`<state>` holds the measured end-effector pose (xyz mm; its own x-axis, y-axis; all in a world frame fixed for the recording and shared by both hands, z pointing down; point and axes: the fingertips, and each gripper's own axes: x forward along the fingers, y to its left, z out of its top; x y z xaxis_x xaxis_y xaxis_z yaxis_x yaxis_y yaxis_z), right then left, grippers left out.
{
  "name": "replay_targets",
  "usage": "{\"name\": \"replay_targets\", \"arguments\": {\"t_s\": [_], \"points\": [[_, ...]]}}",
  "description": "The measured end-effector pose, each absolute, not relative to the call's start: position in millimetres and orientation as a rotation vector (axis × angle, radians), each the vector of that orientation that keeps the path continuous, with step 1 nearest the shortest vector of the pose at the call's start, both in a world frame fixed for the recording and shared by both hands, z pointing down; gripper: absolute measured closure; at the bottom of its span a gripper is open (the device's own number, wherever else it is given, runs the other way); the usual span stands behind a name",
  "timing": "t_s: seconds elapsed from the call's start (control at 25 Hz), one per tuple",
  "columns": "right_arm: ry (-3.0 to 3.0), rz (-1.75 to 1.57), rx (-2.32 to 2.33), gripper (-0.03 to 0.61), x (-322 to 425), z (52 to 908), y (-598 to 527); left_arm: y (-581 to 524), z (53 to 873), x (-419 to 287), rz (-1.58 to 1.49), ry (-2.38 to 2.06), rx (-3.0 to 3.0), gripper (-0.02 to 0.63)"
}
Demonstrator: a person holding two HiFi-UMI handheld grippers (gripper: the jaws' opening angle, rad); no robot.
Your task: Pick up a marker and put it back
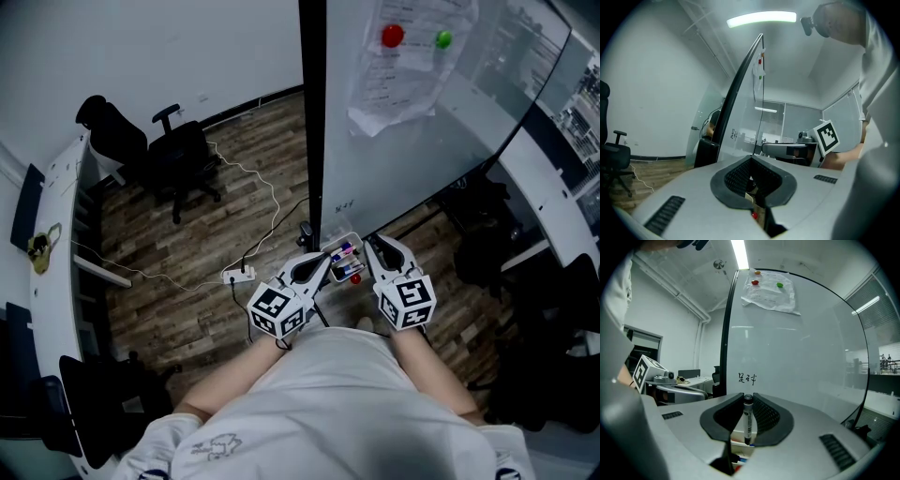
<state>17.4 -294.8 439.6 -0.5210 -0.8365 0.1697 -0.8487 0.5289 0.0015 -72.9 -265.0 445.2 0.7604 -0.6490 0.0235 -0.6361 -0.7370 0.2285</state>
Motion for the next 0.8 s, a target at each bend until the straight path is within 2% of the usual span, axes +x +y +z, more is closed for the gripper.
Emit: {"name": "replay_targets", "arguments": {"t_s": [0.8], "points": [[-2.604,0.189,1.392,0.509,32,464,-301,-270,457,-67,-0.074,-1.084,2.681,0.607]]}}
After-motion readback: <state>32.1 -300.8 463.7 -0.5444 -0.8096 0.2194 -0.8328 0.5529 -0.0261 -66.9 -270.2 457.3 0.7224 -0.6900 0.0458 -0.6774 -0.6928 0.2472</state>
